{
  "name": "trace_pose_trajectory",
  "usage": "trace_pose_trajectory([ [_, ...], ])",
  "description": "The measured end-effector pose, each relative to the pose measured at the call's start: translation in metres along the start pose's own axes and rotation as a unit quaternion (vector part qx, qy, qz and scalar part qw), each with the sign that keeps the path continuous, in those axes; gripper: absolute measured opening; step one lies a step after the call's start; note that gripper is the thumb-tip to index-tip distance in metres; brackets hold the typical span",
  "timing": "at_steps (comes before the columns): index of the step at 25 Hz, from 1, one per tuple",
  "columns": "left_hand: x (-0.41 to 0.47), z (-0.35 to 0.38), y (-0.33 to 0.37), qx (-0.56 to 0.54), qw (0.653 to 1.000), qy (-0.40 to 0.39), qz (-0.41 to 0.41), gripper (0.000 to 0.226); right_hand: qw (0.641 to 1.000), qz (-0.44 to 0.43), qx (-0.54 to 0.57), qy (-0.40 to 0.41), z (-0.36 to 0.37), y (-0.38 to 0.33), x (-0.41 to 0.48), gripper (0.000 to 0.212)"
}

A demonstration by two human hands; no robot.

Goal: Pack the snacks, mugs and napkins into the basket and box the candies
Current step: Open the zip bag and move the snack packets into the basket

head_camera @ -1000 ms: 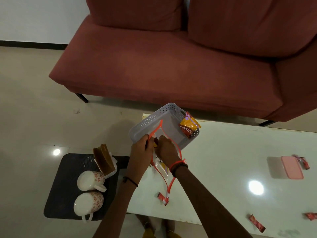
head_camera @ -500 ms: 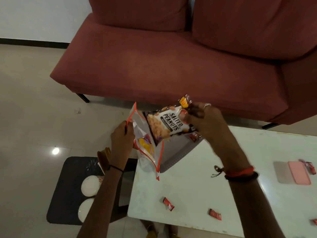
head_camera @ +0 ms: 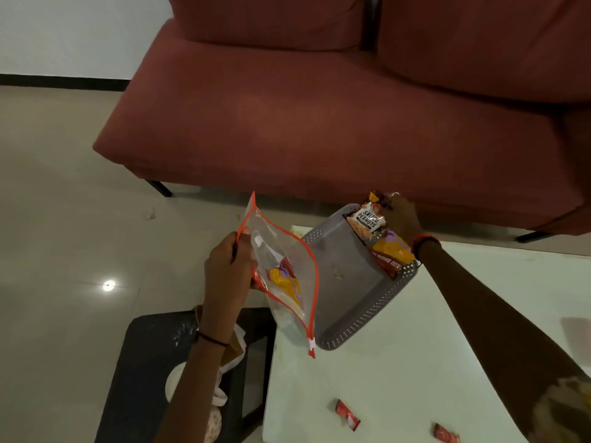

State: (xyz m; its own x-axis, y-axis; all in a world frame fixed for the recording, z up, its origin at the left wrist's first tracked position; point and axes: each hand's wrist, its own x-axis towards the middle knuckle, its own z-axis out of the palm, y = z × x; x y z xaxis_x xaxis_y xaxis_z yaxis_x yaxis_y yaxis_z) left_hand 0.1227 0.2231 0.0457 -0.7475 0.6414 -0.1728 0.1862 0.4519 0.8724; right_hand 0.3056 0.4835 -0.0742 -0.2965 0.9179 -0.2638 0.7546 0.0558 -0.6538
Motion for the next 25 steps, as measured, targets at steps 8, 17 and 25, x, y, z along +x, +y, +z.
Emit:
trace_pose_trajectory([
  [8,0.018,-0.007,-0.013,-0.021,1.0,-0.014,0.014,0.034,0.997,0.021,-0.068,-0.009,0.055,0.04,0.04,0.028],
  [17,0.019,-0.006,-0.021,-0.015,0.999,-0.027,0.014,0.034,0.993,0.031,-0.116,-0.018,0.069,0.044,0.06,0.026],
  [25,-0.002,-0.004,-0.014,-0.02,0.999,-0.023,0.011,0.032,0.992,0.015,-0.113,0.046,0.051,0.027,0.043,0.034],
])
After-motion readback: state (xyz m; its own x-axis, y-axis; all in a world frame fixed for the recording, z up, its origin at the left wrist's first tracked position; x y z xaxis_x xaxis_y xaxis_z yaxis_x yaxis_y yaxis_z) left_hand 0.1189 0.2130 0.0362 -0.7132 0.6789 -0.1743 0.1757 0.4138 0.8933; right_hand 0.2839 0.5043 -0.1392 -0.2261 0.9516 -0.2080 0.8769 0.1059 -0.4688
